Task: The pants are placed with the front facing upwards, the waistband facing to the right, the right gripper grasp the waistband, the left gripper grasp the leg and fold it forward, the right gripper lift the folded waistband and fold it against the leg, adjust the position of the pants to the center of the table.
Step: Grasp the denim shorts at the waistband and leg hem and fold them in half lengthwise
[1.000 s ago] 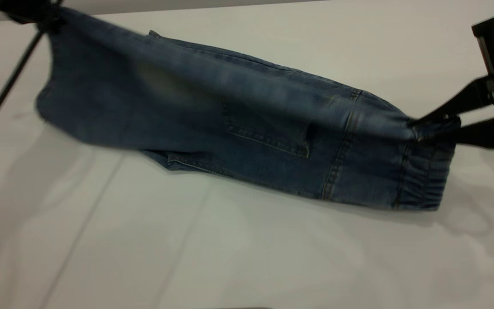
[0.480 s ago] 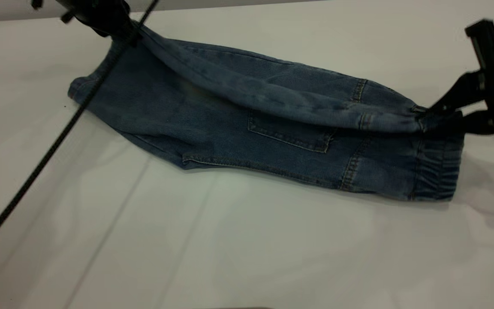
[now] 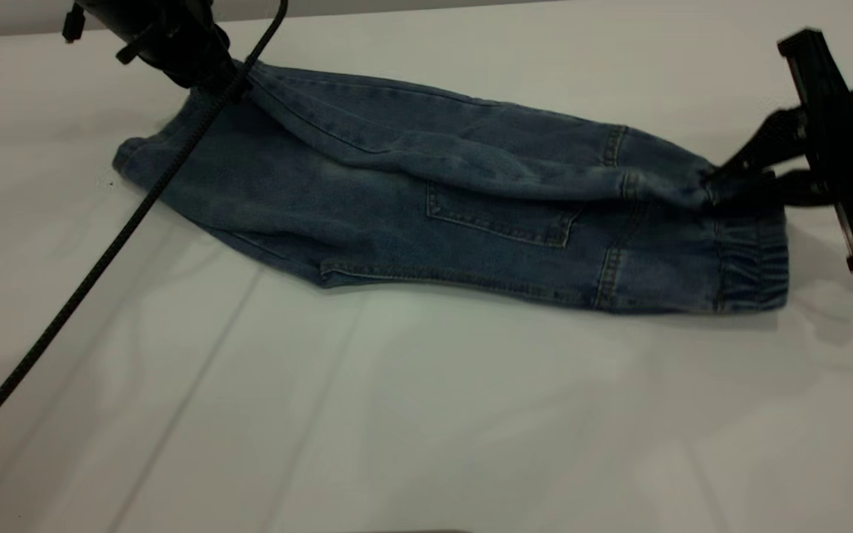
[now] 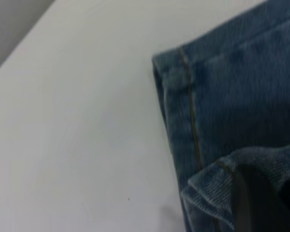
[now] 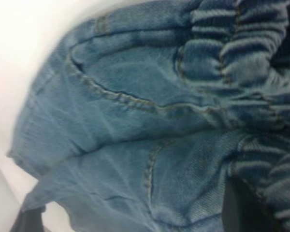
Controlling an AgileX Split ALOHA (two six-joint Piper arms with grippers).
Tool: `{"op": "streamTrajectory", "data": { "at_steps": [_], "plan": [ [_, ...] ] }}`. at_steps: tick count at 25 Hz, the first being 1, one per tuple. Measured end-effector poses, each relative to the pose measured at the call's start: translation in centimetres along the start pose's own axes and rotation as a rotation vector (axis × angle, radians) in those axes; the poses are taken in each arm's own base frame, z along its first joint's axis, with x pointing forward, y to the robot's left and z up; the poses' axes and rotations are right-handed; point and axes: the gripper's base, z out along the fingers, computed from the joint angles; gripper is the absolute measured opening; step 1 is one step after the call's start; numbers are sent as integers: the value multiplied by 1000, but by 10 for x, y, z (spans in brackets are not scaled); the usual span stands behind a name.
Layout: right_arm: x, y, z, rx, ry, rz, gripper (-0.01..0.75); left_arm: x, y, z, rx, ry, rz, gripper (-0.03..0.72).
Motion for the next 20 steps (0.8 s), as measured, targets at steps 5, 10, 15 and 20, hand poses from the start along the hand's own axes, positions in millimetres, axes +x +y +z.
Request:
{"op": "streamTrajectory", "data": {
  "at_steps": [5,10,15,20],
  "plan": [
    [-3,1,1,8,-28,75,135,-9,6,7,-16,-29,-80,107],
    [-8,6,1,6,-64,115,256,-9,5,11,-15,-31,-143,202],
    [-13,17,1,-14,-88,114,356,-7,3,15,-9,-33,-226,274],
    [-10,19,2,-30,-54,19,396,-7,3,15,-8,-39,-261,285]
  ]
}}
